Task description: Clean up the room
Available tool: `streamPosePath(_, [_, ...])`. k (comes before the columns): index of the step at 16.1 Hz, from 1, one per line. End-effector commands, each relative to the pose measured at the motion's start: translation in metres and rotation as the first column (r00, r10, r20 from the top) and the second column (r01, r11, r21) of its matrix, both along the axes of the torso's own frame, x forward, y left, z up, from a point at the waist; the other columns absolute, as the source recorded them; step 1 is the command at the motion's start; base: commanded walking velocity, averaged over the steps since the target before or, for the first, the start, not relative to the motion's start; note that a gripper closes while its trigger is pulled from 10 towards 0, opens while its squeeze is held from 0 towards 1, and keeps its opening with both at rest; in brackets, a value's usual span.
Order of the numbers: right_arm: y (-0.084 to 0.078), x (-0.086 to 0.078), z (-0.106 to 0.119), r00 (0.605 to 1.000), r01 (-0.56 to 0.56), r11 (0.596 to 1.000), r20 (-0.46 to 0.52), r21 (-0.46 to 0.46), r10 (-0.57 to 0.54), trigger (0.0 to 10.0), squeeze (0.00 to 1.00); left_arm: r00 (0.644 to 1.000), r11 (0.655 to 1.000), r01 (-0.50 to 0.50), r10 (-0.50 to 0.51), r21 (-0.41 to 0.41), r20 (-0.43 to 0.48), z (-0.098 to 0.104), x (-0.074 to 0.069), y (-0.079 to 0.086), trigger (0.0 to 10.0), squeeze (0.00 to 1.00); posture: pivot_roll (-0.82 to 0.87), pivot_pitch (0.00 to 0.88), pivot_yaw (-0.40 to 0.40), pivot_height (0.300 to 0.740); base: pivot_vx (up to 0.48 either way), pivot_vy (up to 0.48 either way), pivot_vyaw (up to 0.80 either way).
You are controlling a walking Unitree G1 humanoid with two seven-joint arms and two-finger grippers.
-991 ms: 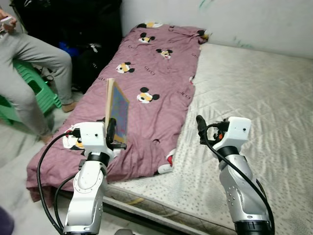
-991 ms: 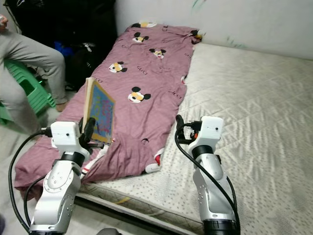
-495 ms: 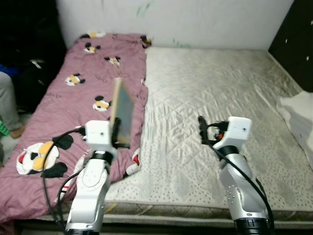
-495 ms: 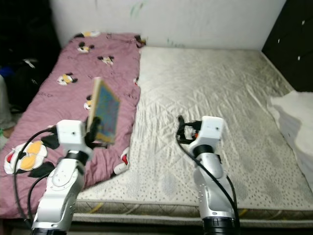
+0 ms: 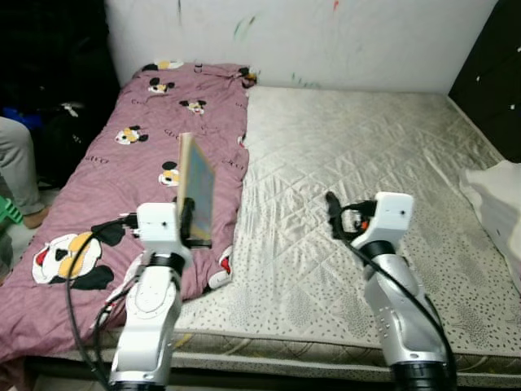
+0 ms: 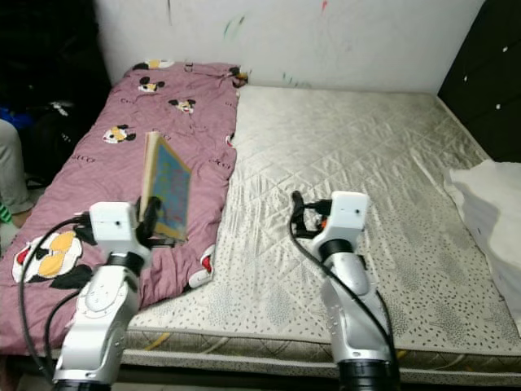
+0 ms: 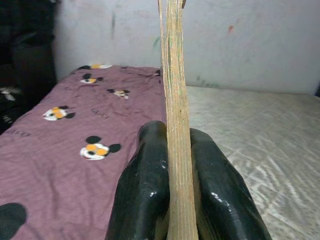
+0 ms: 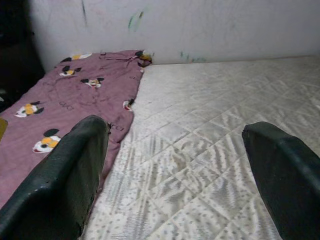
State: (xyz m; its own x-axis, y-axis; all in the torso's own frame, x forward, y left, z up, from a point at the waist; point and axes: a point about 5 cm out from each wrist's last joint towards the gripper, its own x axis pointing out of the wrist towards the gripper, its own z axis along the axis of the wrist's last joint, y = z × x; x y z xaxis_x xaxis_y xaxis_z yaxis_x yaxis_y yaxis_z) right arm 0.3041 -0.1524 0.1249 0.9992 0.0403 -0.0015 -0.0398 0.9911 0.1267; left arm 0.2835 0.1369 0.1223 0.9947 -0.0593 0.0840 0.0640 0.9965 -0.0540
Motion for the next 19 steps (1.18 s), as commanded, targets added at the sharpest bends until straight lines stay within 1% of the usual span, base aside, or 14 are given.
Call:
streamPosePath(1, [0.0027, 0.0020, 0.0023, 1.000, -0.009, 1.000, 0.003, 0.008, 0.009, 10.0, 0.00, 0.999, 1.000, -0.005, 0.005, 0.002, 0.041, 0.0074, 0.0015, 0.0013, 10.0, 0.00, -0.07, 0.023, -0.009, 0.740, 0.000, -0.360, 0.00])
streamPosePath(7, [0.0052, 0.0014, 0.0014, 1.000, -0.026, 1.000, 0.000, 0.002, 0.026, 10.0, 0.00, 0.999, 1.000, -0.009, 0.010, -0.005, 0.039, 0.0068, 0.0018, 0.0007, 10.0, 0.00, -0.07, 0.028, -0.014, 0.740, 0.000, -0.365, 0.00])
streamPosePath(8, [0.0066, 0.0031, 0.0040, 0.999, -0.032, 0.999, 0.008, -0.002, 0.032, 10.0, 0.00, 0.999, 1.000, -0.006, 0.006, -0.008, 0.037, 0.0058, 0.0019, -0.0004, 10.0, 0.00, -0.07, 0.028, -0.014, 0.740, 0.000, -0.364, 0.00])
streamPosePath(19, [0.0081, 0.0053, 0.0053, 0.999, -0.046, 0.999, 0.017, -0.006, 0.046, 10.0, 0.00, 0.999, 1.000, -0.005, 0.005, -0.011, 0.041, 0.0065, 0.0041, -0.0013, 10.0, 0.00, -0.07, 0.030, -0.015, 0.740, 0.000, -0.365, 0.00])
